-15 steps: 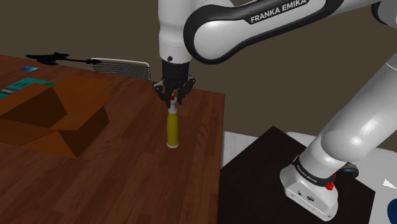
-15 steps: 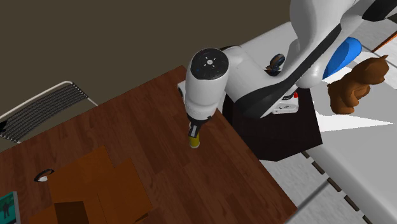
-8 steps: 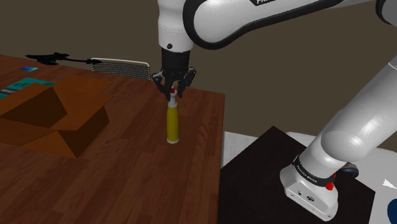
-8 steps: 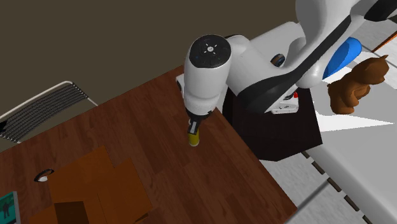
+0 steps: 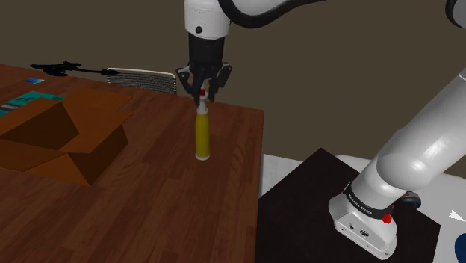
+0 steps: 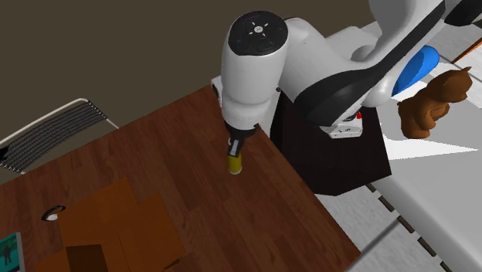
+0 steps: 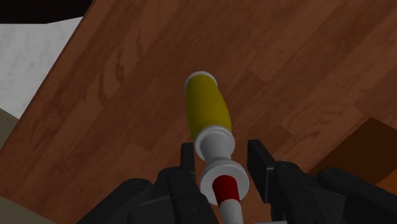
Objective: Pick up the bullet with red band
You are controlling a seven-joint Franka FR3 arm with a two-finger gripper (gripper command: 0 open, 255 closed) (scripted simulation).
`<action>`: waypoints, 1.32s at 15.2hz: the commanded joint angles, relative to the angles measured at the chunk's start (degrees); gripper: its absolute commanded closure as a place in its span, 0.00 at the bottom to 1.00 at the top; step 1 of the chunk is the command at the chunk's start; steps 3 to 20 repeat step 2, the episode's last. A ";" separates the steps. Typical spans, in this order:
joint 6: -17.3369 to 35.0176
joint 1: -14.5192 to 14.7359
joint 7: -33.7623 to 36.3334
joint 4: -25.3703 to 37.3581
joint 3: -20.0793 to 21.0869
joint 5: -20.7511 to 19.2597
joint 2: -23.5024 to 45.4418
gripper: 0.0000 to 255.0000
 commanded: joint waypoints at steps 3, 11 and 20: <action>-0.88 -0.02 -0.11 0.81 -0.04 0.06 -0.09 1.00; -0.88 -0.02 -0.11 0.81 -0.04 0.06 -0.09 1.00; -0.88 -0.02 -0.11 0.81 -0.04 0.06 -0.09 1.00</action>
